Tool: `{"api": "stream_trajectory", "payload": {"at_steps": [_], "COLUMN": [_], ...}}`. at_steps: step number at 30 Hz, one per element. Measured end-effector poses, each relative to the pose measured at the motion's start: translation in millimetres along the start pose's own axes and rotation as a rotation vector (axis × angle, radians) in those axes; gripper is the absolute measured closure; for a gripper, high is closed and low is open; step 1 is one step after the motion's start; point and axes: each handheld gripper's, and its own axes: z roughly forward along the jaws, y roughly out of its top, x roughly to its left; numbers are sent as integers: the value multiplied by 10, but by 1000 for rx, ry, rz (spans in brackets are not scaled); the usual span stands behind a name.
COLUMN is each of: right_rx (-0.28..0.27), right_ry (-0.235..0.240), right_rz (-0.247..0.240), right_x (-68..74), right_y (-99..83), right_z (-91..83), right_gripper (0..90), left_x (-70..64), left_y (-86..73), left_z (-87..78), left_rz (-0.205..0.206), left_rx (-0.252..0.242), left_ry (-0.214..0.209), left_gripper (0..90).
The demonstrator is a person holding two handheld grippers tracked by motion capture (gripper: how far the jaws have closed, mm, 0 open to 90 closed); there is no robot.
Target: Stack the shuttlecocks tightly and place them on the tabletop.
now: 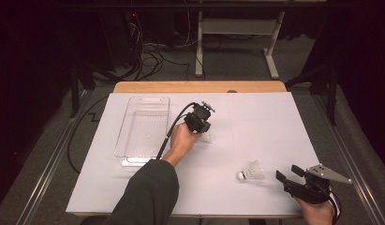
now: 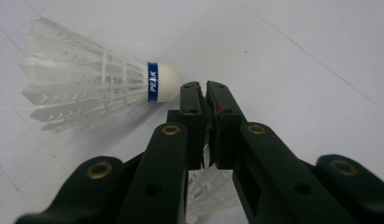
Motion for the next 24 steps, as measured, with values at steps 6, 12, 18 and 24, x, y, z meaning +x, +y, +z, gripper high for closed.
{"api": "stream_trajectory", "payload": {"at_steps": [6,12,18,24], "right_rx": [0,2,2,3], "right_ry": [0,3,4,4], "right_rz": [-1,-1,0,1], "right_x": [-1,0,-1,1], "right_y": [0,0,0,0], "right_z": [1,3,4,4], "right_gripper": [307,307,307,307], "left_x": [-12,-20,-20,-17], "left_y": [7,12,13,12], "left_z": [35,56,66,65], "left_rz": [-18,-25,-36,-43], "left_rx": [0,4,4,8], "left_ry": [-10,-11,-17,-20], "left_gripper": [810,783,697,663]}}
